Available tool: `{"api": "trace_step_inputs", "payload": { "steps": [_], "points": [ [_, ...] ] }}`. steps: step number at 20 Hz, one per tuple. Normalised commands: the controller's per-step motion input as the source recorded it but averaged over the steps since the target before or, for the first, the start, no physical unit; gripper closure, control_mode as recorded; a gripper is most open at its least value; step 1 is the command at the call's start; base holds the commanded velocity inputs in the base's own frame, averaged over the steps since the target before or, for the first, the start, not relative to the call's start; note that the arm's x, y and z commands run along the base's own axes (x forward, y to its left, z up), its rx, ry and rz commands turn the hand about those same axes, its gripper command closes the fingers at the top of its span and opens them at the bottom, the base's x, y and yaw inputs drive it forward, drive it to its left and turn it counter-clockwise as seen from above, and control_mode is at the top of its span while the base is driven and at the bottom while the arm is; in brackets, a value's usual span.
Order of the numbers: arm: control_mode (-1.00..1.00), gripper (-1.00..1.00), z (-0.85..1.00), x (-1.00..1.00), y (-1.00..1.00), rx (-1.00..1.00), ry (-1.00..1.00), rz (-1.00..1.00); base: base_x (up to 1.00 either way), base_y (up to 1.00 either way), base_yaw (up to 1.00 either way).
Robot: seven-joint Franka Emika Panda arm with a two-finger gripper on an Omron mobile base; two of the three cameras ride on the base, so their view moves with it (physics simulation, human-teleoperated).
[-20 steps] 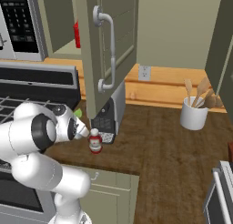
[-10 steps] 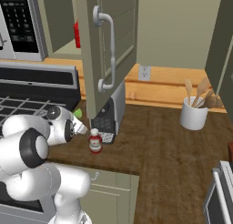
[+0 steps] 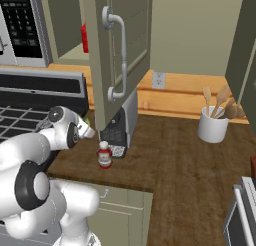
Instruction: Put the shaker and condiment bottle from the counter next to their counterparts in the cabinet.
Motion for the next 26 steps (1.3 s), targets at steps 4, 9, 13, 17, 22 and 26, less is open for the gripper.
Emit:
{"api": "trace_step_inputs", "payload": {
  "steps": [4, 9, 13, 17, 22, 26],
  "points": [
    [-1.0, 1.0, 0.59, 0.0, 0.0, 0.0, 0.0, 0.0, 0.0, 0.0, 0.0],
    [-1.0, 1.0, 0.55, 0.0, 0.0, 0.0, 0.0, 0.0, 0.0, 0.0, 0.0],
    [-1.0, 1.0, 0.52, 0.0, 0.0, 0.0, 0.0, 0.0, 0.0, 0.0, 0.0],
    [-1.0, 1.0, 0.42, 0.0, 0.0, -0.02, -0.01, 0.0, 0.0, 0.0, 0.0],
    [-1.0, 1.0, 0.33, -0.04, 0.0, -0.08, -0.05, 0.0, 0.0, 0.0, 0.0],
    [-1.0, 1.0, 0.36, -0.2, 0.0, -0.07, -0.1, 0.01, 0.0, 0.0, 0.0]
  ]
}}
